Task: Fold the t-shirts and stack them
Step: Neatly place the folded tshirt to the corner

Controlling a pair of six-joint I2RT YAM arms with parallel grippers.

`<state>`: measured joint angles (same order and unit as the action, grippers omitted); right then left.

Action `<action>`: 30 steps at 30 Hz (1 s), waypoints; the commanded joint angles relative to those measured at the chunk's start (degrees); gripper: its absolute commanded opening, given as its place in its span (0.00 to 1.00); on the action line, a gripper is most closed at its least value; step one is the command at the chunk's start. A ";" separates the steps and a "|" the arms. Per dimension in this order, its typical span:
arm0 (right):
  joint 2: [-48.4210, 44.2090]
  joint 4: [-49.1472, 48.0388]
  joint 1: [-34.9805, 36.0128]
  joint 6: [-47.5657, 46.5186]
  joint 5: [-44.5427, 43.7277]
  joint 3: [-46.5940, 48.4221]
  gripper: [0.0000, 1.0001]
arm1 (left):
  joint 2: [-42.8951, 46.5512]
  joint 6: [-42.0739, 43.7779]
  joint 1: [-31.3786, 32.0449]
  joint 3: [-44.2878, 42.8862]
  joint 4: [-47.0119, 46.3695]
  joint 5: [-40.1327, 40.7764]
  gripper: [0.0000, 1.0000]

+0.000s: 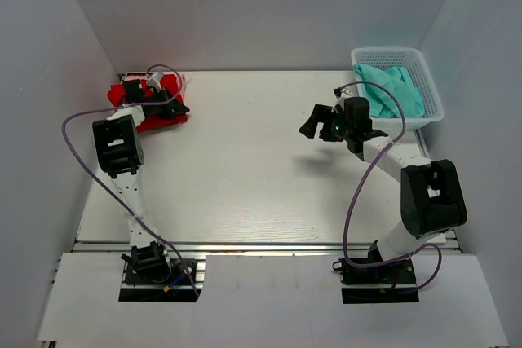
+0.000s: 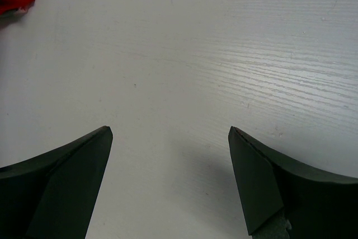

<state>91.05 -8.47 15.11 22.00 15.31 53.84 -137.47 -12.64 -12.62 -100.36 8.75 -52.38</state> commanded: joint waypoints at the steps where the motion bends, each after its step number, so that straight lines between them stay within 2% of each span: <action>1: -0.08 -0.32 0.18 -0.99 -0.46 2.23 0.90 | -2.36 0.08 -0.30 -0.45 -0.23 0.25 0.00; 4: -0.08 -0.32 0.09 -1.17 -0.37 2.14 0.90 | -1.84 2.79 -0.30 -2.03 2.40 2.19 0.00; 6: -0.08 -0.41 0.09 -1.17 0.24 2.49 0.90 | -1.23 6.12 -0.30 -6.23 7.56 3.85 0.00; 8: -0.17 -0.84 0.18 -0.99 1.12 2.58 0.90 | -1.22 8.41 -0.30 -12.02 11.79 5.87 0.08; 9: -0.51 -0.76 0.09 -1.17 1.47 2.67 0.90 | -0.61 10.08 -0.30 -13.97 15.38 5.89 0.32; 11: -0.52 -1.46 0.18 -1.17 1.91 2.67 0.90 | 0.97 10.89 -0.30 -18.88 18.30 7.37 0.57; 13: -1.05 -2.16 0.27 -1.17 2.88 2.41 0.90 | 4.03 11.68 -0.30 -21.10 21.30 9.04 0.92; 14: -1.31 -2.86 0.27 -1.08 2.97 1.80 0.90 | 5.27 12.20 -0.30 -21.72 21.91 10.96 1.00; 16: -1.57 -3.57 0.18 -0.99 3.67 1.70 0.90 | 7.91 12.82 -0.30 -21.72 22.45 11.59 1.00; 17: -1.31 -3.40 0.35 -1.17 4.20 1.70 0.90 | 11.22 13.43 -0.91 -18.68 23.93 17.52 1.00; 20: -1.22 -3.22 0.09 -1.52 4.20 1.79 0.90 | 13.36 13.44 -1.62 -16.73 25.25 21.51 1.00; 27: -1.05 -2.17 0.09 -2.84 3.07 2.32 0.90 | 17.84 11.24 -5.13 -12.14 25.25 21.53 1.00; 30: -2.19 -2.16 0.09 -2.40 0.96 1.79 0.90 | 23.37 10.01 -3.65 -8.11 25.88 28.79 1.00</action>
<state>91.02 -9.15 15.11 20.51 17.89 54.00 -122.15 -1.48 -17.91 -110.93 32.71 -29.87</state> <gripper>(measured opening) 0.900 0.995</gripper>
